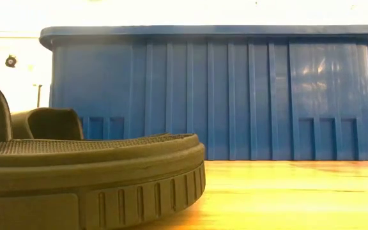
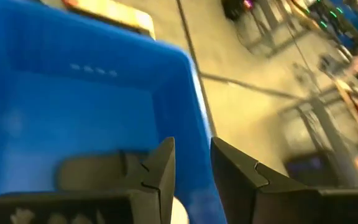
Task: Pick and place slides into bin
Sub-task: Put the black slide into the blue bin
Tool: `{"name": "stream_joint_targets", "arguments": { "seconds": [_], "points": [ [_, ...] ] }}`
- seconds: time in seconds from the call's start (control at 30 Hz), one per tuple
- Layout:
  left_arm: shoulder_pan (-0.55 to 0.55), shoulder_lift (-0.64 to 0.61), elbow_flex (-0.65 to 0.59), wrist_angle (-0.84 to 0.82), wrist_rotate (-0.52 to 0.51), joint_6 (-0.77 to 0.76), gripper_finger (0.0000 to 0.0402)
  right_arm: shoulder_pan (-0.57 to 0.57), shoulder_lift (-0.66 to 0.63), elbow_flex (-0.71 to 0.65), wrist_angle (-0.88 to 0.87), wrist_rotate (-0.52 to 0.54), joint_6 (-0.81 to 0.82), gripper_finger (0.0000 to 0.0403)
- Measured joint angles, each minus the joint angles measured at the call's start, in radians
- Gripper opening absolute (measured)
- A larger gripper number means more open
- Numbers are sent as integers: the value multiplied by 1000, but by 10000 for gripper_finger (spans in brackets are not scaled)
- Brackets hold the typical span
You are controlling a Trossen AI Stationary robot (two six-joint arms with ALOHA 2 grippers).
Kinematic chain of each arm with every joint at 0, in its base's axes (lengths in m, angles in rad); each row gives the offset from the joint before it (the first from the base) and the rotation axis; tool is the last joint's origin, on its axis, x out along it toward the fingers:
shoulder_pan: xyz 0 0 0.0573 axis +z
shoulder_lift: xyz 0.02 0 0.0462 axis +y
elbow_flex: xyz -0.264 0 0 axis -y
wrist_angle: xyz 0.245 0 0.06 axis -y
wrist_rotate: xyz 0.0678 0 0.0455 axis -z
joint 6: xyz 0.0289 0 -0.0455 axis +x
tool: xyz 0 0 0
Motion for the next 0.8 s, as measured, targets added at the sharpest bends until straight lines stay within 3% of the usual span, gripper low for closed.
{"name": "stream_joint_targets", "arguments": {
  "seconds": [0.13, 0.33, 0.57, 0.8],
  "points": [
    [-31, 154, 149, -223, 131, -127, 166, -7, -21, 0, -26, 76, 18, 84],
    [-84, 344, 342, -360, 245, -251, 147, -28, -39, 0, -65, 84, 26, 69],
    [-170, 531, 523, -650, 254, -365, 131, -66, -45, 0, -102, 84, 79, 63],
    [-263, 700, 571, -870, 201, -478, 129, -84, -37, 0, -113, 83, 76, 61]
  ]
}}
